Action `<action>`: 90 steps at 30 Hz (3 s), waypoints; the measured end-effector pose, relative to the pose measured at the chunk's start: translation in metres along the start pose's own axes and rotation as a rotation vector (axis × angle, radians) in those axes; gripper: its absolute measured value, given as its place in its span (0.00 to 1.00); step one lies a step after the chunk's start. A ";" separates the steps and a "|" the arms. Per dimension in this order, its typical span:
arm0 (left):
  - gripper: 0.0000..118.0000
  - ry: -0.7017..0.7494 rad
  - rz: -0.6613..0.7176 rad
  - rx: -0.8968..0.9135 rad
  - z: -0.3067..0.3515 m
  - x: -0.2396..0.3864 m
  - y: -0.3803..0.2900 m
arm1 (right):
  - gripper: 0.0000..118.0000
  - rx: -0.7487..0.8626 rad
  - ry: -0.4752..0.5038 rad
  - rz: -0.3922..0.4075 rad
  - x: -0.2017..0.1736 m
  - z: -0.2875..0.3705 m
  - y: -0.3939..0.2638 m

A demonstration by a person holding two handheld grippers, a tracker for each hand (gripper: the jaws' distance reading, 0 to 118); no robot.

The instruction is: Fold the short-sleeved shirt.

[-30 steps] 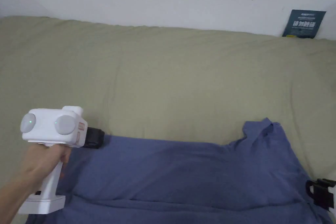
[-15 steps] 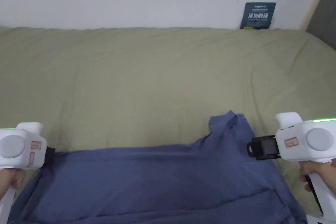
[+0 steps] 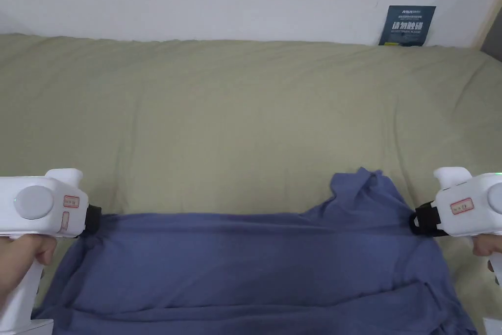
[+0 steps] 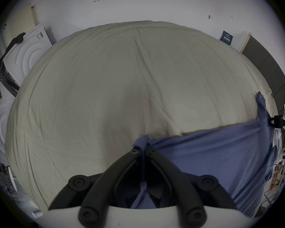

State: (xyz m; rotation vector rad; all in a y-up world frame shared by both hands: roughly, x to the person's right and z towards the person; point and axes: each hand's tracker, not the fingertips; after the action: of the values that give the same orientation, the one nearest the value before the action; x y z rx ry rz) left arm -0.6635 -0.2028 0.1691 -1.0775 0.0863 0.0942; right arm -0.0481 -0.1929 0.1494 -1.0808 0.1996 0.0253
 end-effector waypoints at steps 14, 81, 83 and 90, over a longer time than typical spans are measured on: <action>0.00 -0.070 0.008 0.171 0.140 -0.031 -0.090 | 0.01 0.210 0.102 0.015 -0.015 0.147 -0.094; 0.00 -0.443 0.457 0.197 0.166 -0.116 -0.238 | 0.00 0.565 -0.118 -0.055 -0.157 0.205 -0.254; 0.00 -0.446 0.440 0.141 0.152 -0.121 -0.231 | 0.00 0.548 -0.111 -0.051 -0.159 0.201 -0.252; 0.51 -0.571 0.358 -0.024 0.120 -0.131 -0.207 | 0.00 0.511 -0.104 -0.050 -0.174 0.190 -0.247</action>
State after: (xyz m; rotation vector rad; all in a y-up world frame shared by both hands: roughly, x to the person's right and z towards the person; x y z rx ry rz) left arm -0.7655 -0.1987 0.4220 -1.0152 -0.2383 0.7210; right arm -0.1611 -0.1299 0.4817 -0.5729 0.0772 -0.0141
